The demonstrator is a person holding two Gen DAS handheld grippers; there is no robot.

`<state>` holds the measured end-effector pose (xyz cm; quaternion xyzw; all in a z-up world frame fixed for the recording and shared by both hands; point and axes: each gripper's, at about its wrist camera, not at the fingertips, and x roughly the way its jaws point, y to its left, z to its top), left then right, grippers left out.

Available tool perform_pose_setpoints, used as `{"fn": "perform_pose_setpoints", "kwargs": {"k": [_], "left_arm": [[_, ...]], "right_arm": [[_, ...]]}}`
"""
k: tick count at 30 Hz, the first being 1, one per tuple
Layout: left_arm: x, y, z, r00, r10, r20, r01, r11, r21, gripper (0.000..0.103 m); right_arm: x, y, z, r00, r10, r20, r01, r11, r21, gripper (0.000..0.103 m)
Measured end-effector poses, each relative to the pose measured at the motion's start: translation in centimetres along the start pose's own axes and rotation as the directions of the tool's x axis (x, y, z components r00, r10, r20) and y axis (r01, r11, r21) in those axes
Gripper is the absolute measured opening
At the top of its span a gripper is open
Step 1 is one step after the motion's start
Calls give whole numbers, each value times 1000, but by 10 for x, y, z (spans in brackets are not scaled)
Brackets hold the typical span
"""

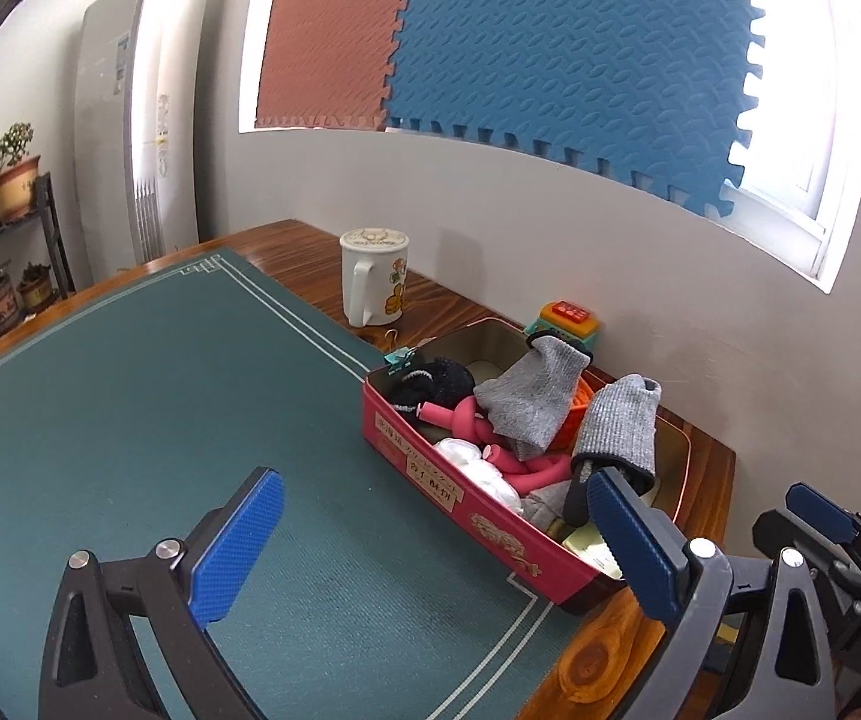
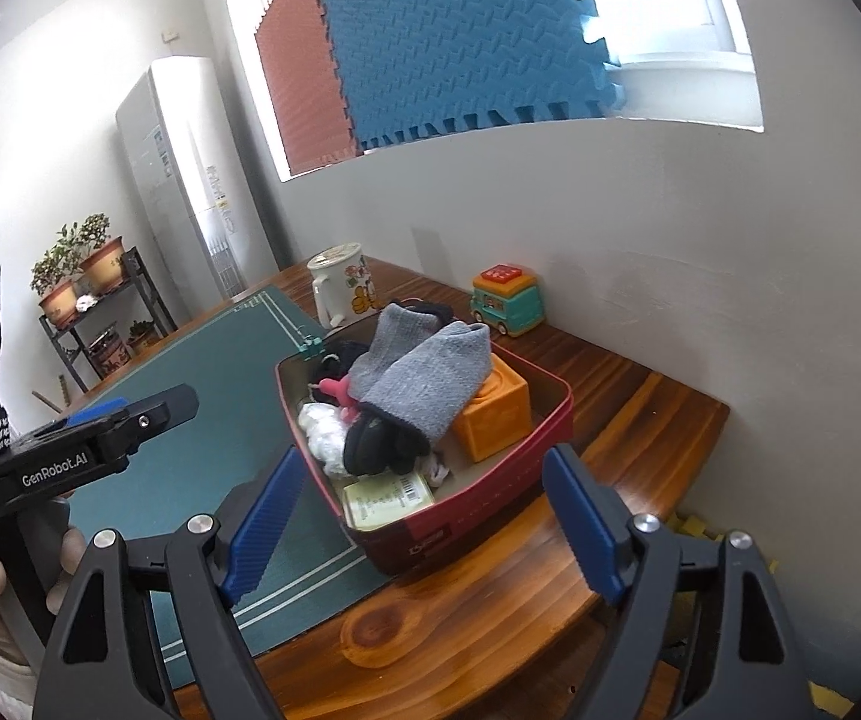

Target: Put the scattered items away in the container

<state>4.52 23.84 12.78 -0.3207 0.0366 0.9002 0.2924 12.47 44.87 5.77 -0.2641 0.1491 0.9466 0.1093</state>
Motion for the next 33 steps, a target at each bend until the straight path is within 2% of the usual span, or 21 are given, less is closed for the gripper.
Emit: {"fn": "perform_pose_setpoints", "kwargs": {"k": [33], "left_arm": [[1, -12, 0, 1000, 17, -20, -16, 998, 56, 102]], "right_arm": [[3, 12, -2, 1000, 8, -9, -8, 999, -37, 85]]}}
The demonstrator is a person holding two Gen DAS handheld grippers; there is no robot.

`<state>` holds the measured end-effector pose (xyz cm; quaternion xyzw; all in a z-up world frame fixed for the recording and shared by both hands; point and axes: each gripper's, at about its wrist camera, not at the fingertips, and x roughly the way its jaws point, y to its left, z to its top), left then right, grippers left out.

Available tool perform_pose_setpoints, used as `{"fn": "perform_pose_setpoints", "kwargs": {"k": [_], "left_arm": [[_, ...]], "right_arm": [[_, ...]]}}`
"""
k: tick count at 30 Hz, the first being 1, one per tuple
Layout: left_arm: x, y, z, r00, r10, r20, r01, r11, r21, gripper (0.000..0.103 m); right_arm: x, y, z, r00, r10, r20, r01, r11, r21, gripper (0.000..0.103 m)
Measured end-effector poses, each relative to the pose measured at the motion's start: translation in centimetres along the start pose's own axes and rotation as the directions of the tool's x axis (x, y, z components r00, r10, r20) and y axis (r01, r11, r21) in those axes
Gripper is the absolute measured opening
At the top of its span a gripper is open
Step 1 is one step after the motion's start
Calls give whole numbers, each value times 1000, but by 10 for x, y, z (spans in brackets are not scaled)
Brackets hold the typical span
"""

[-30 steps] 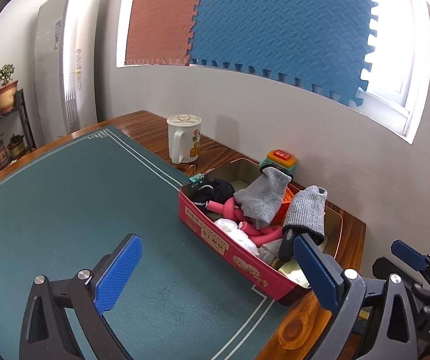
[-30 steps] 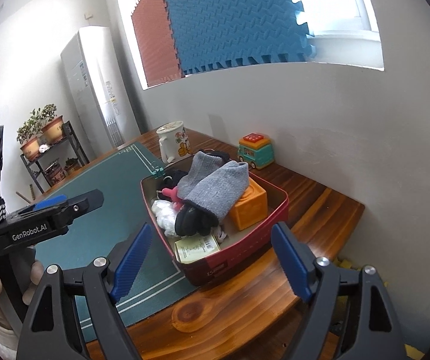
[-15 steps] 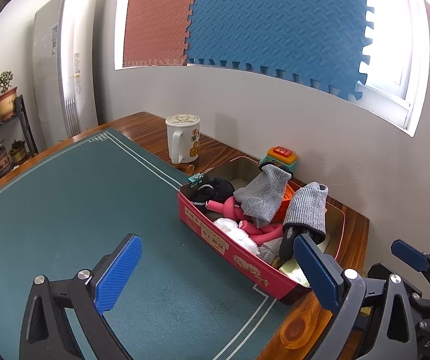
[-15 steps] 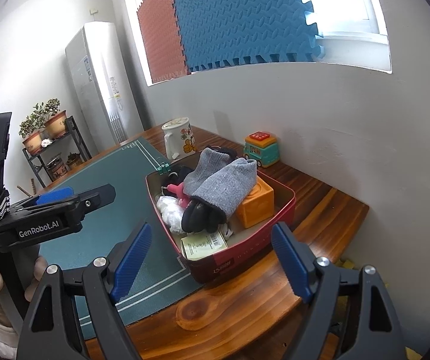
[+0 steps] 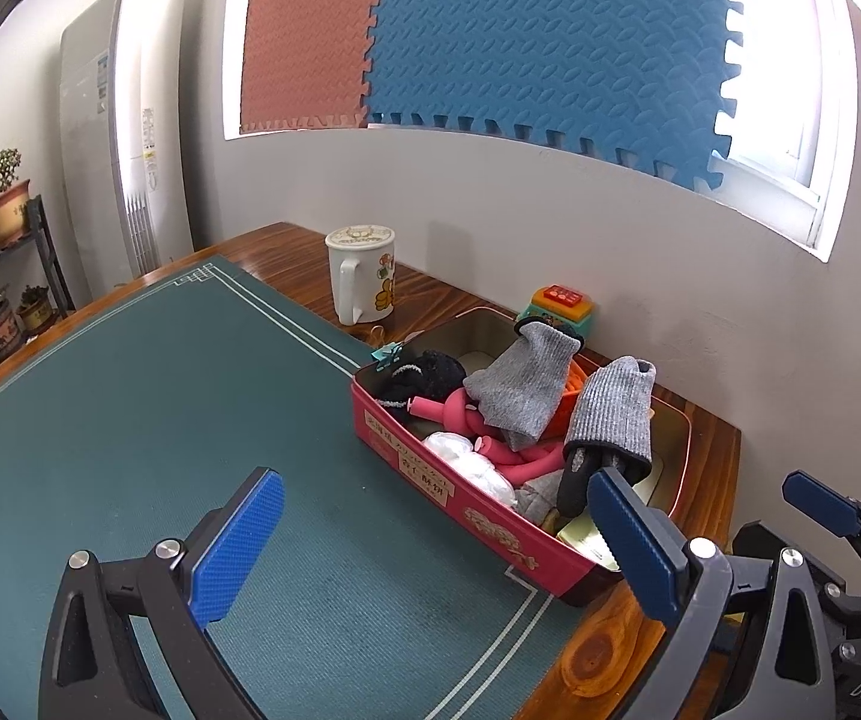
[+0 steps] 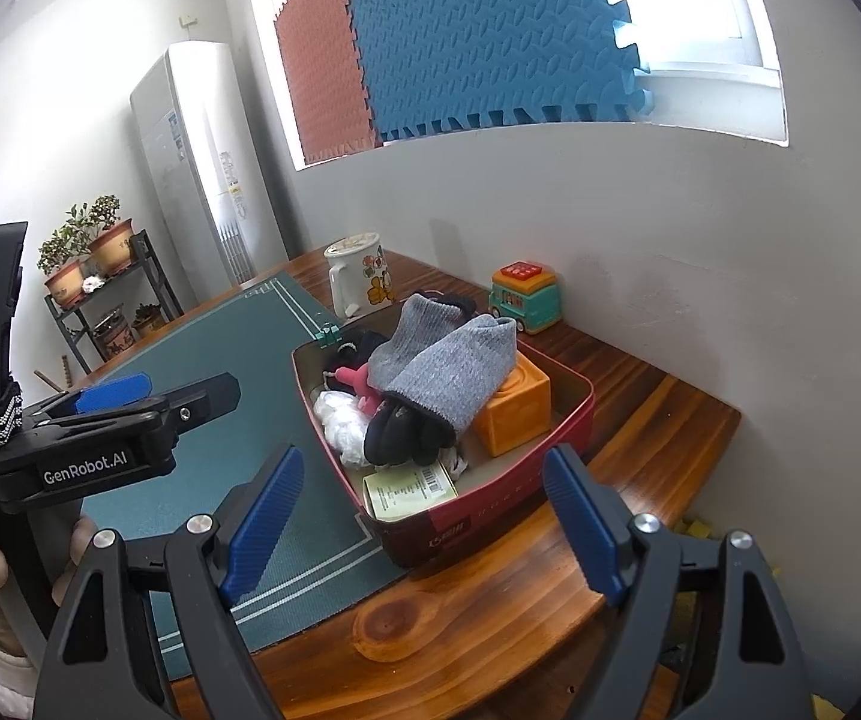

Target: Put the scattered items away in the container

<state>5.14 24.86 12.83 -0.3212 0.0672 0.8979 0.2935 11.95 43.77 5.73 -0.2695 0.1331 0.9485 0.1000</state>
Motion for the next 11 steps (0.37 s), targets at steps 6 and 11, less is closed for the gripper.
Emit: {"fn": "perform_pose_setpoints", "kwargs": {"k": [6, 11], "left_arm": [[-2, 3, 1, 1000, 5, 13, -5, 1000, -27, 102], [6, -2, -6, 999, 36, 20, -37, 999, 22, 102]], "right_arm": [[2, 3, -1, 1000, 7, -5, -7, 1000, -10, 85], [14, 2, -8, 999, 10, -42, -10, 1000, 5, 85]]}}
